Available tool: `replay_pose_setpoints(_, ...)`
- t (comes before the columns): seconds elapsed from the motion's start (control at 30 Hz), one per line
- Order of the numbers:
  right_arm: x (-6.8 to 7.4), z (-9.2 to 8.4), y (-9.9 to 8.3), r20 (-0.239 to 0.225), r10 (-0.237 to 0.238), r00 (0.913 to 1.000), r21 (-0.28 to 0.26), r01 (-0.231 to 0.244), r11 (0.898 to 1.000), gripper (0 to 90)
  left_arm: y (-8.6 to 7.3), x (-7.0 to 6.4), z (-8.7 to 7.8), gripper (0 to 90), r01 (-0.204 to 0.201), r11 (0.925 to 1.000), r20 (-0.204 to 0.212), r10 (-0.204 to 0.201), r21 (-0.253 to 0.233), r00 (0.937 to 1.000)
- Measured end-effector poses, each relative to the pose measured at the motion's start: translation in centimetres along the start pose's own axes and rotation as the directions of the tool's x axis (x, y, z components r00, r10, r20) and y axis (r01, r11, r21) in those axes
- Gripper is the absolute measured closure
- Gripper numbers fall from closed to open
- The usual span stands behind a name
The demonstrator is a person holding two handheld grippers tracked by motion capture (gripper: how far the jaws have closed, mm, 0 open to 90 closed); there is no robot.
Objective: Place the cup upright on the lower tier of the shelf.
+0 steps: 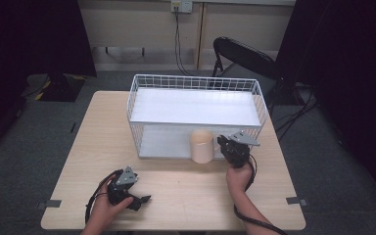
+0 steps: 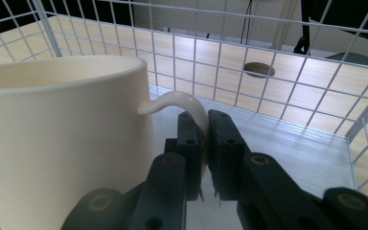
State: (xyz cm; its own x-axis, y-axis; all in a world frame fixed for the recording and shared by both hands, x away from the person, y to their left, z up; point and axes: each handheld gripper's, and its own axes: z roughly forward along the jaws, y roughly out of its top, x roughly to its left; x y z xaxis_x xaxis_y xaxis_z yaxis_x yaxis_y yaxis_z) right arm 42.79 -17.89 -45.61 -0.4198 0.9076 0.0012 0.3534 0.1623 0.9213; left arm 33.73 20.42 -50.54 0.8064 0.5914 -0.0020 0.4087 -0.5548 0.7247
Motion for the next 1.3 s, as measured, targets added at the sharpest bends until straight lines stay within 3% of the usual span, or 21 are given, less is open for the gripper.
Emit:
replay_pose_setpoints(0.2, -0.4, 0.6, 0.1, 0.03, 0.01, 0.9995, -0.022, -0.009, 1.0, 84.1, 0.0, 0.0, 0.0, 4.2, 0.002, 1.0, 0.003, -0.002, 0.0, 1.0)
replay_pose_setpoints(0.37, -0.5, 0.8, -0.4, 0.051, -0.01, 0.9986, -0.023, 0.011, 1.0, 84.1, 0.0, 0.0, 0.0, 4.0, 0.002, 1.0, 0.005, -0.002, 0.0, 1.0)
replay_pose_setpoints(0.6, -1.0, 0.5, -1.4, 0.038, -0.009, 0.9992, 0.03, 0.008, 1.0, 83.5, 0.0, -0.1, 0.0, 3.9, 0.004, 1.0, 0.001, -0.004, 0.0, 1.0)
replay_pose_setpoints(0.73, -1.0, 0.2, -1.4, 0.032, 0.002, 0.9995, 0.037, -0.003, 0.999, 82.4, 0.0, -0.1, 0.0, 3.8, 0.004, 1.0, 0.001, -0.004, 0.0, 1.0)
replay_pose_setpoints(0.77, -1.0, 0.0, -1.4, 0.038, 0.004, 0.9993, 0.034, -0.005, 0.999, 76.5, 0.0, -0.1, 0.0, 3.8, 0.004, 1.0, 0.001, -0.004, 0.0, 1.0)
replay_pose_setpoints(1.3, -1.2, 0.0, -1.7, 0.026, 0.015, 0.9995, 0.066, -0.017, 0.998, 68.4, 0.0, -0.1, 0.0, 3.8, 0.003, 1.0, 0.001, -0.003, 0.0, 1.0)
